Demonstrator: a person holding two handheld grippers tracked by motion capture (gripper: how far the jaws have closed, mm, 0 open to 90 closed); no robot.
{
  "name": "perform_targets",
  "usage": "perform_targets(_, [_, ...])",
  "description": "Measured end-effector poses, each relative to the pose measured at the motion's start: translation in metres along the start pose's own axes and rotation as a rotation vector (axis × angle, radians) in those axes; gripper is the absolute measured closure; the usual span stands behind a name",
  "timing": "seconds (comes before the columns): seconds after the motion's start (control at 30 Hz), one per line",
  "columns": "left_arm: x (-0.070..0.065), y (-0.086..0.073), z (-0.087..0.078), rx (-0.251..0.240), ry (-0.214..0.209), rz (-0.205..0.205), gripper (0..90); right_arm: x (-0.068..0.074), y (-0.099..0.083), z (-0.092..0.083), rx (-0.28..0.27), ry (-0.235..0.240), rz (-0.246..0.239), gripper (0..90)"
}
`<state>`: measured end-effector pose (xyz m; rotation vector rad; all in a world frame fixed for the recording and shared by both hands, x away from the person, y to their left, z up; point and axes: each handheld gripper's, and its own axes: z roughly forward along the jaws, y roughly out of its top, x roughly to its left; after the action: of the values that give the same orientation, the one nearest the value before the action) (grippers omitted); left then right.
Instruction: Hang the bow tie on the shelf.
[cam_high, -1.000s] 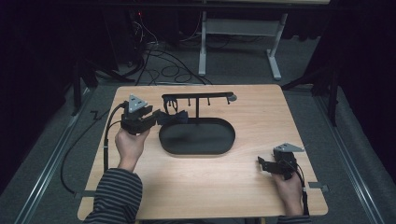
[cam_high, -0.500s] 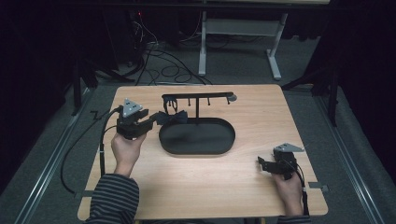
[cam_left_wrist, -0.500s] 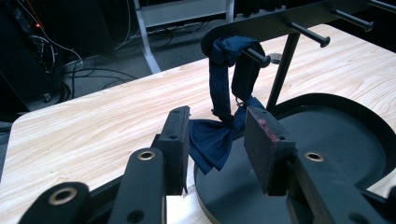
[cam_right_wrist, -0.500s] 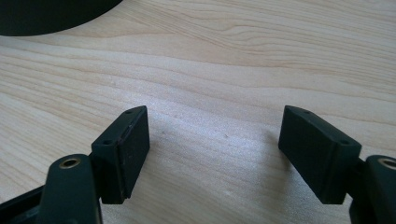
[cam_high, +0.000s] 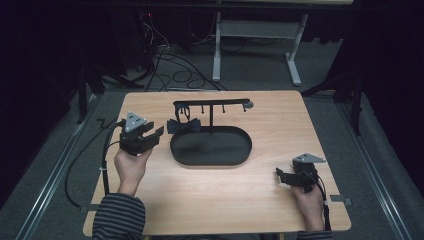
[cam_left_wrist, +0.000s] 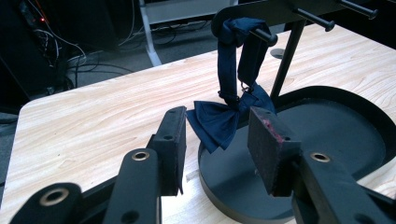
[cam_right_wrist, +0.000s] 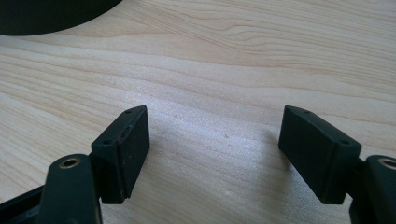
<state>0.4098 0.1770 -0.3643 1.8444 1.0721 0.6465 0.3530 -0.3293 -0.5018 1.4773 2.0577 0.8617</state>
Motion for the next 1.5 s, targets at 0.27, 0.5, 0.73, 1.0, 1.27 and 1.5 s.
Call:
perform_targets(0.27, [0.002, -0.004, -0.007, -0.001, 0.007, -0.004, 57.3, 0.000, 0.000, 0.000, 0.000, 0.000, 0.000, 25.9])
perform_targets(0.5, [0.002, -0.010, -0.011, 0.001, 0.005, -0.013, 57.0, 0.000, 0.000, 0.000, 0.000, 0.000, 0.000, 25.9])
perform_targets(0.73, [0.003, -0.016, -0.016, -0.003, 0.009, -0.027, 56.9, 0.000, 0.000, 0.000, 0.000, -0.001, -0.001, 25.9])
perform_targets(1.0, [0.005, -0.021, -0.019, 0.001, 0.012, -0.042, 56.8, 0.000, 0.000, 0.000, 0.000, -0.001, -0.002, 25.9])
perform_targets(1.27, [0.005, -0.029, -0.021, 0.008, 0.010, -0.055, 56.5, 0.000, 0.000, 0.000, 0.000, -0.001, -0.003, 25.9])
perform_targets(1.5, [0.006, -0.036, -0.024, 0.013, 0.011, -0.067, 56.3, 0.000, 0.000, 0.000, -0.001, -0.002, -0.003, 25.9])
